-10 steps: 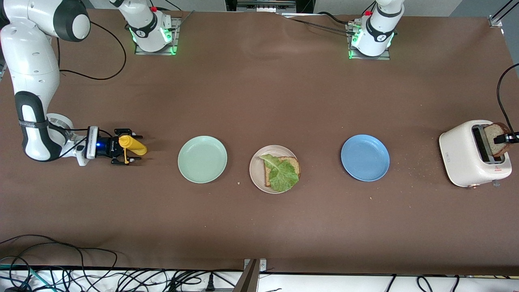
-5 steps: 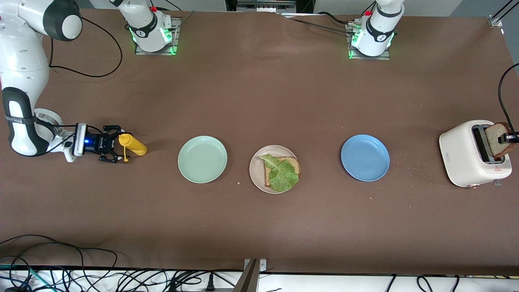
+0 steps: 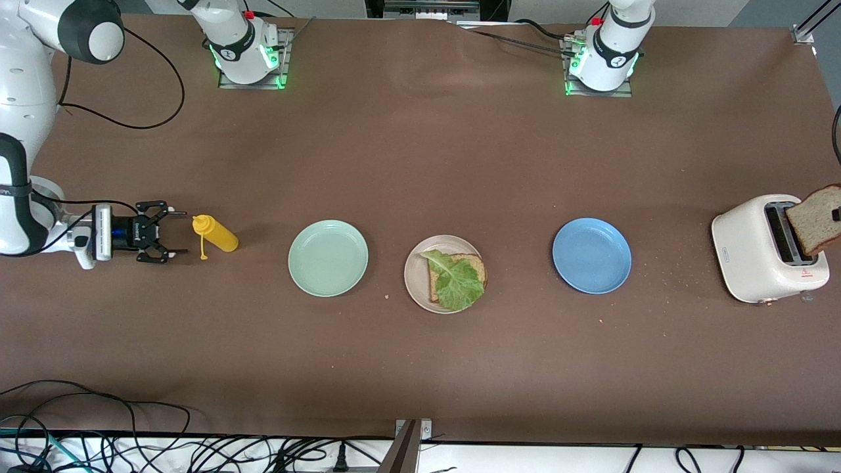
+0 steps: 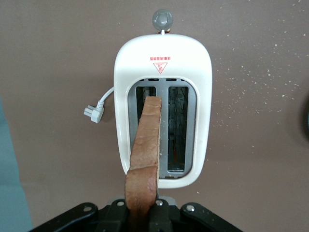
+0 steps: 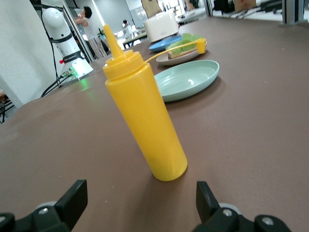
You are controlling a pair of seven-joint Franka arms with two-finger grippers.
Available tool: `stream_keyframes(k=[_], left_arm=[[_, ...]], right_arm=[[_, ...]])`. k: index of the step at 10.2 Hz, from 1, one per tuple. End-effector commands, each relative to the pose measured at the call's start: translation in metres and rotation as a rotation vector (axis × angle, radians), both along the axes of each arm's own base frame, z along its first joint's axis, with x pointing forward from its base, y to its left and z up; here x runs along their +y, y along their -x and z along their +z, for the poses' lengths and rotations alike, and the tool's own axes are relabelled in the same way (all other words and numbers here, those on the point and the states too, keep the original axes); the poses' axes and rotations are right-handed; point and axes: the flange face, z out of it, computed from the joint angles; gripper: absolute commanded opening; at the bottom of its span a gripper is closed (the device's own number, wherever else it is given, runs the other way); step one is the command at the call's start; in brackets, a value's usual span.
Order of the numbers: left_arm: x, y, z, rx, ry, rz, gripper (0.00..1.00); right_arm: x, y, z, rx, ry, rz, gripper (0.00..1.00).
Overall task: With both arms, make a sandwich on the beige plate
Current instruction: 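Withdraw the right gripper while the left gripper carries toast toward the plate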
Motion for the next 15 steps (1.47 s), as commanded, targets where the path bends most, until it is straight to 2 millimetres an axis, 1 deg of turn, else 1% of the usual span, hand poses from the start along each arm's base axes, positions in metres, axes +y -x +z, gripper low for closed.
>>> stream_keyframes(k=[1, 2, 3, 4, 5, 6, 7, 8, 9, 10, 11, 12, 13, 14, 15], left_arm=[[-0.017, -0.008, 0.041, -0.003, -0.009, -0.036, 0.00], [-0.034, -0.012, 0.043, -0.005, 0.038, -0.042, 0.00], [-0.051, -0.017, 0.041, -0.050, 0.179, 0.000, 0.00], [-0.071, -0.022, 0.031, -0.061, 0.308, 0.081, 0.00], [-0.113, -0.030, 0.011, -0.025, 0.410, 0.124, 0.00], [-0.148, -0.038, -0.005, 0.010, 0.490, 0.157, 0.00], [-0.178, -0.047, -0.022, 0.028, 0.603, 0.174, 0.00], [-0.200, -0.054, -0.040, 0.047, 0.724, 0.192, 0.00], [-0.229, -0.058, -0.054, 0.065, 0.804, 0.194, 0.00], [-0.259, -0.064, -0.069, 0.095, 0.874, 0.180, 0.00], [-0.287, -0.070, -0.082, 0.124, 0.961, 0.179, 0.00], [-0.313, -0.074, -0.090, 0.147, 1.048, 0.190, 0.00], [-0.335, -0.079, -0.107, 0.182, 1.146, 0.220, 0.00], [-0.361, -0.083, -0.126, 0.224, 1.239, 0.249, 0.00], [-0.392, -0.085, -0.137, 0.245, 1.267, 0.248, 0.00]], right_arm=[[-0.012, -0.022, 0.052, 0.110, 0.108, 0.018, 1.00], [-0.012, -0.031, 0.078, 0.161, 0.160, 0.020, 1.00], [-0.014, -0.038, 0.099, 0.211, 0.211, 0.005, 1.00], [-0.014, -0.042, 0.119, 0.269, 0.258, -0.016, 1.00], [-0.001, -0.050, 0.145, 0.322, 0.309, -0.023, 1.00], [0.016, -0.056, 0.176, 0.350, 0.362, -0.031, 1.00], [0.030, -0.058, 0.206, 0.388, 0.413, -0.043, 1.00], [0.038, -0.056, 0.232, 0.437, 0.467, -0.070, 1.00], [0.049, -0.055, 0.251, 0.491, 0.508, -0.094, 1.00], [0.053, -0.050, 0.271, 0.534, 0.519, -0.113, 1.00], [0.053, -0.042, 0.285, 0.579, 0.559, -0.121, 1.00], [0.061, -0.043, 0.302, 0.625, 0.635, -0.162, 1.00], [0.062, -0.044, 0.313, 0.630, 0.664, -0.175, 1.00], [0.066, -0.042, 0.319, 0.635, 0.714, -0.164, 1.00], [0.063, -0.039, 0.334, 0.619, 0.792, -0.184, 1.00]])
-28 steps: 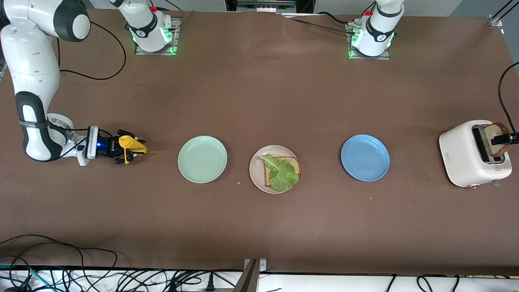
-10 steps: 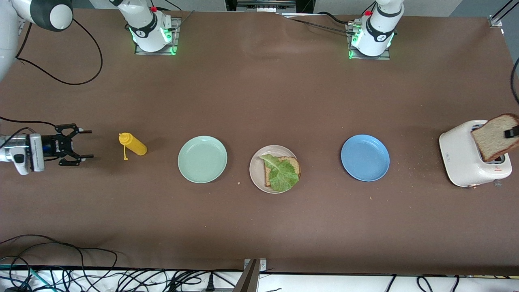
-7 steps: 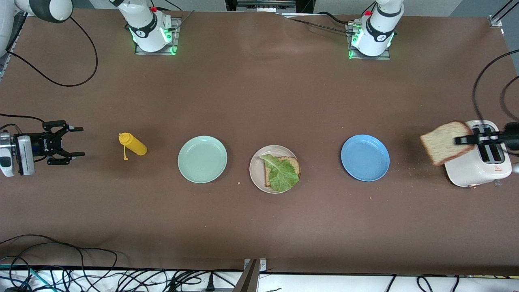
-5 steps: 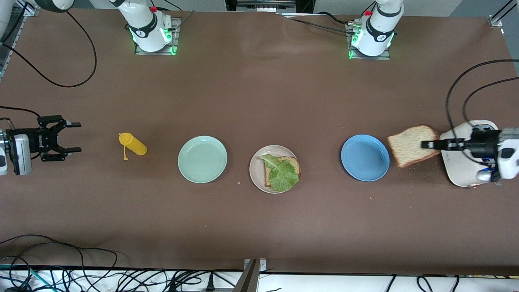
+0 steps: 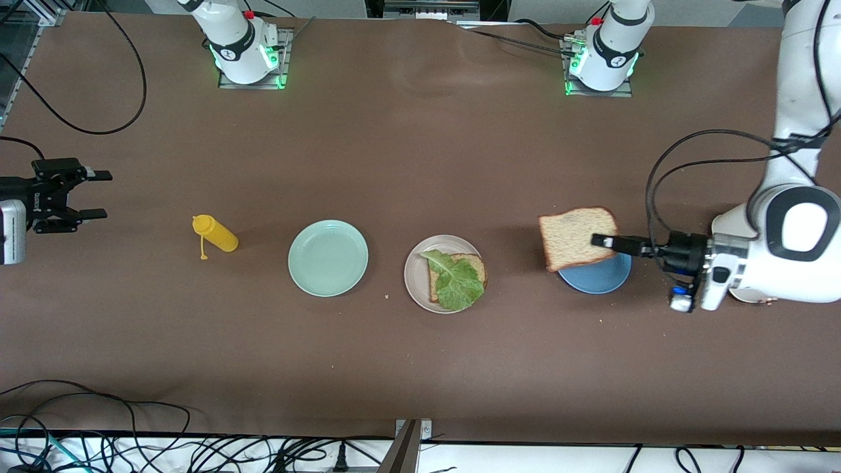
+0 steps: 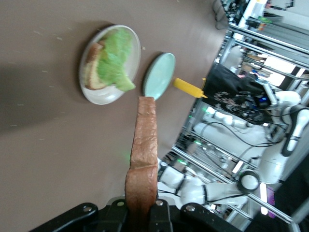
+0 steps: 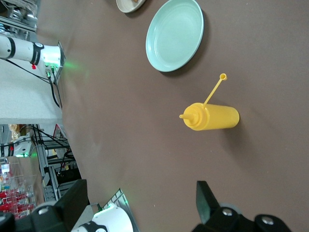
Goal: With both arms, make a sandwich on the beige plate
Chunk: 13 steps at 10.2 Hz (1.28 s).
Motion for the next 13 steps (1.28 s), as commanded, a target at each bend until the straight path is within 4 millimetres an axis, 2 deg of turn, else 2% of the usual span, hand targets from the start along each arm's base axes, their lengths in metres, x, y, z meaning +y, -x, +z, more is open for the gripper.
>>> stream_keyframes(k=[1, 3, 6, 8, 11, 13], left_arm=[[-0.048, -0.012, -0.018, -0.004, 0.057, 0.044, 0.00], [-0.095, -0.016, -0.039, -0.052, 0.115, 0.080, 0.00], [-0.141, -0.018, -0.076, -0.169, 0.087, 0.141, 0.00], [-0.158, -0.016, -0.102, -0.211, 0.040, 0.164, 0.00], [-0.168, -0.008, -0.145, -0.285, 0.007, 0.187, 0.00], [-0.166, -0.004, -0.161, -0.311, -0.011, 0.192, 0.00]], right_arm=[[0.004, 0.003, 0.031, 0.016, 0.159, 0.004, 1.00], [0.014, 0.006, 0.062, 0.033, 0.310, -0.108, 1.00], [0.037, 0.009, 0.100, 0.063, 0.511, -0.335, 1.00], [0.049, 0.012, 0.110, 0.046, 0.603, -0.411, 1.00], [0.087, 0.017, 0.116, 0.003, 0.730, -0.514, 1.00], [0.090, 0.031, 0.110, -0.021, 0.720, -0.565, 1.00]])
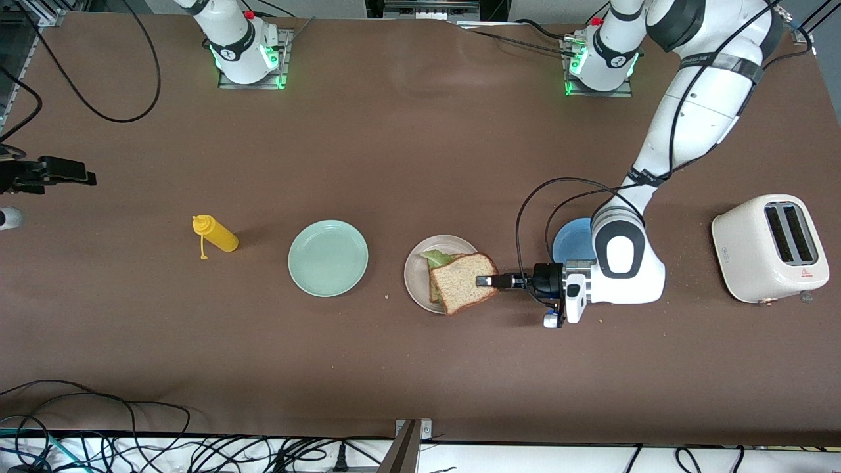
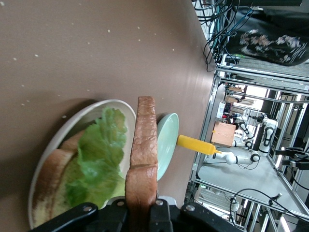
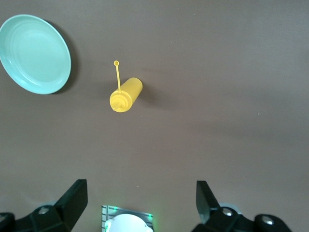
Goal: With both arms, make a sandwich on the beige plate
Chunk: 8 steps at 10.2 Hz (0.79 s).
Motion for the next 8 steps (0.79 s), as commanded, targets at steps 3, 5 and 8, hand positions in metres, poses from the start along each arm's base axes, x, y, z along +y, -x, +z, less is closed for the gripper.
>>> stream_keyframes(k=[3, 5, 8], left_arm=[[-0.012, 0.007, -0.008, -0.033, 0.009, 0.017, 0.00], [-0.018, 0.008, -0.009, -0.041, -0.008, 0.023, 0.00], [-0.012, 0.008, -0.013, -0.068, -0.059, 0.025, 1.00]], right_arm=[[0.015, 0.053, -0.013, -0.120, 0.045, -0.045, 1.00], [0.029, 0.046, -0.010, -0.154, 0.114, -0.066, 1.00], [0.032, 0.030, -0.012, -0.189, 0.108, -0.146, 1.00]])
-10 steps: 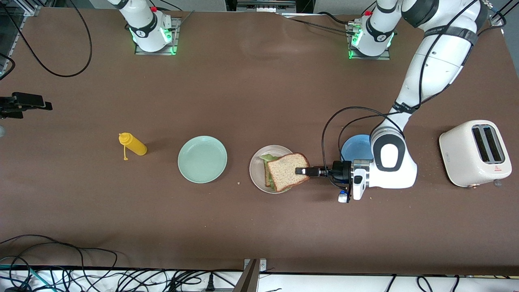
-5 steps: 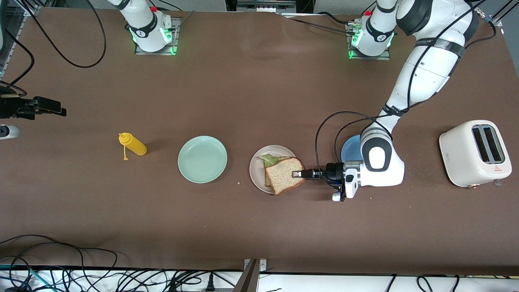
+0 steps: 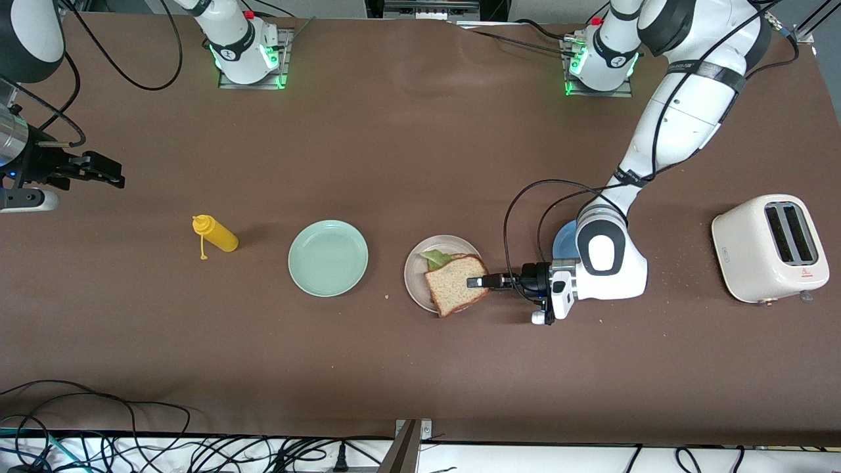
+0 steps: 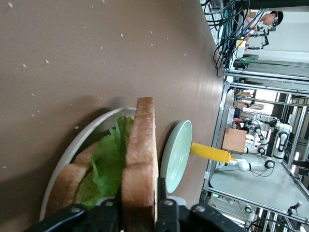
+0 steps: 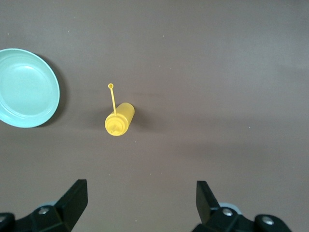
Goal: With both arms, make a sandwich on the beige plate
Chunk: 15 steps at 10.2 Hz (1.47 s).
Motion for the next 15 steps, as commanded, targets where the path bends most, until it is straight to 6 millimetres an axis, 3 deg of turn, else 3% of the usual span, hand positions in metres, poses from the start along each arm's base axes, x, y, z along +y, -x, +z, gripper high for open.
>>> stream_keyframes(k=[1, 2, 4, 7, 11, 13, 15], left_arm=[[0.011, 0.002, 0.000, -0.049, -0.056, -0.029, 1.00], [0.025, -0.001, -0.001, -0.060, -0.085, -0.041, 1.00], [0.032, -0.003, 0.005, -0.054, -0.089, -0.035, 1.00], [0.027, -0.005, 0.033, 0.041, -0.091, 0.019, 1.00], [0.029, -0.001, 0.049, 0.032, -0.097, 0.017, 1.00], [0.045, 0.006, 0.077, 0.011, -0.128, 0.016, 1.00], [0.076, 0.013, 0.101, 0.026, -0.246, 0.008, 1.00]], right_arm=[[0.002, -0.007, -0.005, -0.023, 0.003, -0.157, 1.00], [0.003, -0.010, -0.006, -0.021, -0.018, -0.177, 1.00], [0.004, -0.013, -0.008, -0.016, -0.134, -0.208, 1.00], [0.007, -0.013, -0.009, -0.008, -0.125, -0.201, 1.00], [0.011, -0.013, -0.010, -0.007, -0.102, -0.164, 1.00], [0.011, -0.013, -0.010, -0.006, -0.102, -0.164, 1.00], [0.011, -0.013, -0.010, -0.006, -0.102, -0.164, 1.00]])
